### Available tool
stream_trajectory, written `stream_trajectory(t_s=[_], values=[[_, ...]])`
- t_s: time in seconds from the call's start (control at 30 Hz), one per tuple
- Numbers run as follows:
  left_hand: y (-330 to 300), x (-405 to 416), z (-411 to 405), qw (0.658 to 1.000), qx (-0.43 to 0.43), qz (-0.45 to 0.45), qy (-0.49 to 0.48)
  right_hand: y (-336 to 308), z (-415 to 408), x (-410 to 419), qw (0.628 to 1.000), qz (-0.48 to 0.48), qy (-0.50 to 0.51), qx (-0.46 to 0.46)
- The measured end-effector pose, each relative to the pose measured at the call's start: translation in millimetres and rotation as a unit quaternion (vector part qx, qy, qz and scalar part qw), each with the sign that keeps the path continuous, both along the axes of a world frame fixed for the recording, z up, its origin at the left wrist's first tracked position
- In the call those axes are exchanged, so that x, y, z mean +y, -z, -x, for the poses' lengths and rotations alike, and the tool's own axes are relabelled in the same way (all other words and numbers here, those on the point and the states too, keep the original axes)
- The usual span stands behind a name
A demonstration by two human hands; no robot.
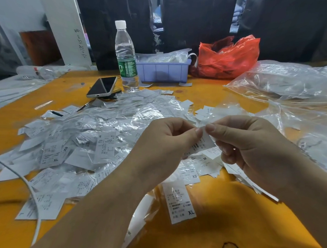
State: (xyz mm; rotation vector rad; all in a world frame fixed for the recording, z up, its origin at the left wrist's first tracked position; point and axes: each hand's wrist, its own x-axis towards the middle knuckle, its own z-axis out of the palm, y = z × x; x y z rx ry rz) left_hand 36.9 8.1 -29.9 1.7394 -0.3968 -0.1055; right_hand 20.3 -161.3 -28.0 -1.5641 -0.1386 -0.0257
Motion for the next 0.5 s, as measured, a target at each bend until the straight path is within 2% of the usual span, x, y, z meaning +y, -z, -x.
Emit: stream_trajectory(t_s=[0.5], values=[[3.1,0.1,-0.5,0.998,0.002,0.038,-0.047,2.9,-1.3,0.4,0.999,0.011,-0.012,0.033]])
